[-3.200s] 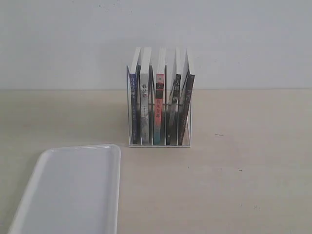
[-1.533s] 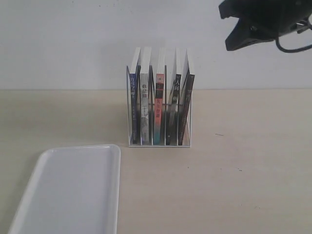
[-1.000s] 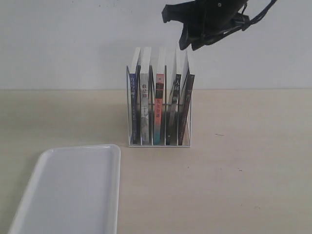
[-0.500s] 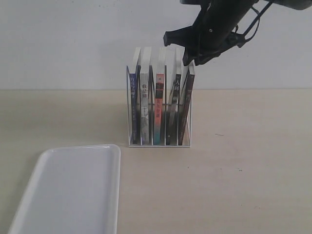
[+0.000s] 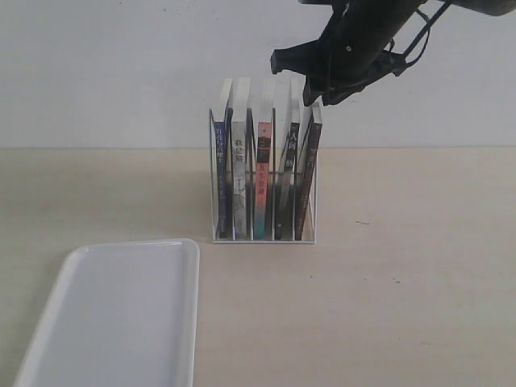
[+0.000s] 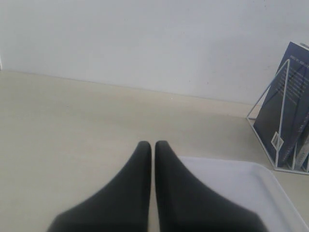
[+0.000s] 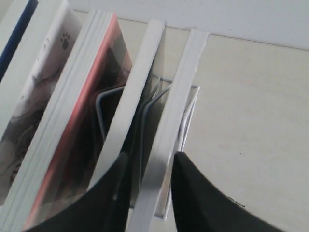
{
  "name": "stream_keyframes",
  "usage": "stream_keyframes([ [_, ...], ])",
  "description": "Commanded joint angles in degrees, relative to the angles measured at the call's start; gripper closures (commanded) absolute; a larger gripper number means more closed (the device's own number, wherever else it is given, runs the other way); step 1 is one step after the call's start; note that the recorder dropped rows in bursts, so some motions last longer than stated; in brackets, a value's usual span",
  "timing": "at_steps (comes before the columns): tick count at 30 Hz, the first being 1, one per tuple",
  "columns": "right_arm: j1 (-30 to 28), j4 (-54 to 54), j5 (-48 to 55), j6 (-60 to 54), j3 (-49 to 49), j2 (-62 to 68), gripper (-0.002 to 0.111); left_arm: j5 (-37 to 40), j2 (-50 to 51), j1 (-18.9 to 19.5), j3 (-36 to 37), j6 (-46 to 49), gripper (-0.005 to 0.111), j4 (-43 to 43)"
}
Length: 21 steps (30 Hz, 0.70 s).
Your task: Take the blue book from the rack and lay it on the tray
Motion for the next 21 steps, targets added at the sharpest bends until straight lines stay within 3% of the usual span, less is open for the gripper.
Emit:
stream_keyframes([
  [1, 0.0, -0.6, -0.6, 0.0, -0.3, 1.4, 0.080, -0.4, 0.2, 0.2, -0.2, -0.4, 0.103, -0.6],
  [12, 0.0, -0.6, -1.3, 0.0, -0.3, 2.2, 0.081, -0.4, 0.2, 0.2, -0.2, -0.4, 0.103, -0.6],
  [17, 0.1, -0.6, -1.1, 0.0, -0.3, 2.2, 0.108, -0.4, 0.2, 0.2, -0.2, -0.4, 0.103, -0.6],
  [21, 0.1, -0.6, -1.1, -0.1, -0.3, 2.2, 0.108, -0.4, 0.2, 0.2, -0.2, -0.4, 0.103, -0.6],
])
